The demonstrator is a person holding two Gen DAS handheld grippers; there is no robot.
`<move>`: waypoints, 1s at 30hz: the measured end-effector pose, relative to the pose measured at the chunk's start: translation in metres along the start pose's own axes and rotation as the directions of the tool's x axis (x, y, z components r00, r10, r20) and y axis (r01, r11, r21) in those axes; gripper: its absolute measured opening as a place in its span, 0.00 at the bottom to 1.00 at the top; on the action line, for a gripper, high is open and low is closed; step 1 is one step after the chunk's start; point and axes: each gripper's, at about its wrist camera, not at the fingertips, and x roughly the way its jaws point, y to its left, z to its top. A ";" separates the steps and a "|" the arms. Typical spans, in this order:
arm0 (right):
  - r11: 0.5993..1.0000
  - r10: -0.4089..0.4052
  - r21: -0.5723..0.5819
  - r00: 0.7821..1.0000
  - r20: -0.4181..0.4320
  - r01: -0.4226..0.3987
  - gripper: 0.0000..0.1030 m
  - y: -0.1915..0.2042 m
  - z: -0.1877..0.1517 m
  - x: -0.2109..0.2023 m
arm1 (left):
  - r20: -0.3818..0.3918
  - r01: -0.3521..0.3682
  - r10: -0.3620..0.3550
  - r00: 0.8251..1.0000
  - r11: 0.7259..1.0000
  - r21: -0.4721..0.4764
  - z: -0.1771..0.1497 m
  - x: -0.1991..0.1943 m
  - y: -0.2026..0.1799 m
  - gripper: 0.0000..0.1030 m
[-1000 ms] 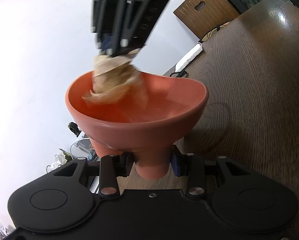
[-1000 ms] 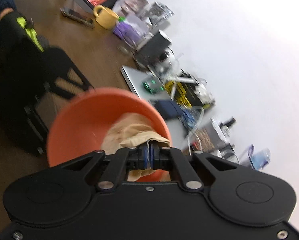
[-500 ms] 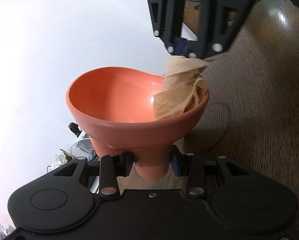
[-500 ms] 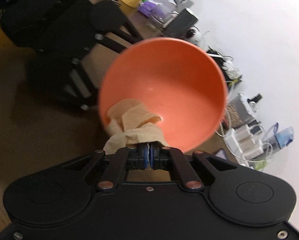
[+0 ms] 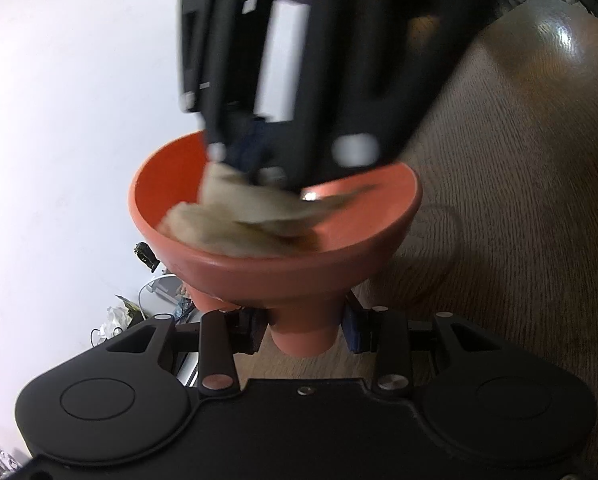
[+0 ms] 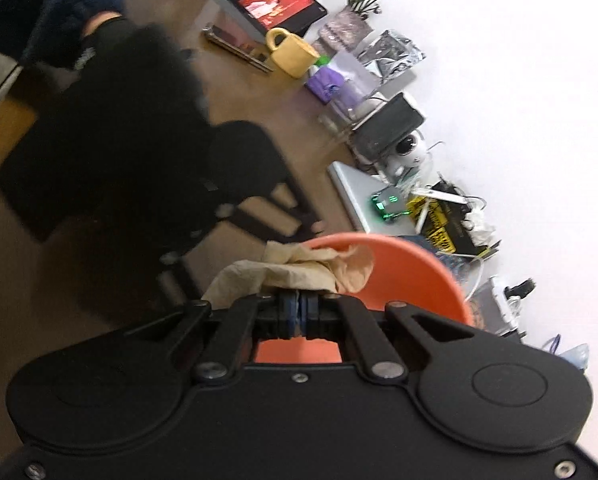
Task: Clean bowl
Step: 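Rub the towel around the bowl's inner wall with the right gripper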
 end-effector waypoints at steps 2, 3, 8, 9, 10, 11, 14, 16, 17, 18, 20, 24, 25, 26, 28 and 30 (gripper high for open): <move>1.000 -0.023 0.006 1.000 -0.004 0.023 0.01 -0.009 0.000 0.001 | 0.001 -0.002 0.002 1.000 1.000 0.002 -0.001 0.003 0.003 0.36; 0.999 -0.036 0.009 0.999 -0.007 0.036 0.01 -0.014 0.000 0.001 | 0.001 -0.002 0.002 1.000 1.000 0.002 -0.002 0.005 0.005 0.36; 0.996 -0.078 0.028 0.996 -0.044 0.080 0.01 -0.037 -0.012 -0.001 | 0.001 -0.002 0.002 1.000 1.000 0.002 -0.006 0.013 0.014 0.36; 0.996 -0.082 0.029 0.995 -0.054 0.084 0.01 -0.041 -0.017 -0.001 | 0.000 -0.002 0.002 1.000 1.000 0.002 -0.007 0.016 0.017 0.36; 0.996 -0.086 0.030 0.994 -0.069 0.088 0.01 -0.044 -0.023 -0.002 | 0.000 -0.001 0.001 1.000 1.000 0.001 -0.008 0.018 0.019 0.36; 0.996 -0.088 0.027 0.993 -0.085 0.090 0.01 -0.045 -0.028 -0.002 | 0.000 -0.001 0.001 1.000 1.000 0.001 -0.009 0.019 0.021 0.36; 0.997 -0.079 0.014 0.990 -0.115 0.081 0.01 -0.042 -0.038 -0.004 | 0.000 -0.001 0.001 1.000 1.000 0.002 -0.010 0.023 0.026 0.36; 0.998 -0.056 0.004 0.989 -0.134 0.057 0.01 -0.035 -0.044 -0.005 | 0.000 -0.002 0.002 1.000 1.000 0.002 -0.010 0.024 0.029 0.36; 0.999 -0.035 -0.004 0.988 -0.148 0.035 0.01 -0.029 -0.048 -0.005 | 0.000 -0.002 0.002 1.000 1.000 0.002 -0.011 0.025 0.031 0.36; 1.000 -0.018 -0.013 0.987 -0.158 0.016 0.01 -0.024 -0.051 -0.005 | 0.000 -0.002 0.002 1.000 1.000 0.002 -0.012 0.028 0.033 0.36; 0.999 0.027 -0.041 0.984 -0.176 -0.035 0.01 -0.011 -0.054 -0.005 | 0.001 -0.003 0.003 1.000 1.000 0.003 -0.015 0.037 0.031 0.36; 0.992 0.084 -0.077 0.984 -0.159 -0.097 0.01 0.007 -0.047 -0.007 | 0.002 -0.006 0.006 1.000 1.000 0.006 -0.021 0.050 0.037 0.36; 0.991 0.090 -0.087 0.985 -0.144 -0.103 0.01 0.009 -0.043 -0.008 | 0.002 -0.005 0.005 1.000 1.000 0.005 -0.022 0.053 0.039 0.36; 0.990 0.089 -0.099 0.988 -0.122 -0.102 0.01 0.011 -0.037 -0.010 | 0.002 -0.005 0.005 1.000 1.000 0.005 -0.024 0.057 0.042 0.36; 0.988 0.075 -0.127 0.994 -0.075 -0.084 0.01 0.014 -0.025 -0.015 | 0.001 -0.005 0.005 1.000 1.000 0.005 -0.026 0.062 0.046 0.36; 0.986 0.023 -0.164 1.000 -0.018 -0.025 0.01 0.012 -0.012 -0.025 | 0.001 -0.005 0.005 1.000 1.000 0.005 -0.028 0.067 0.050 0.36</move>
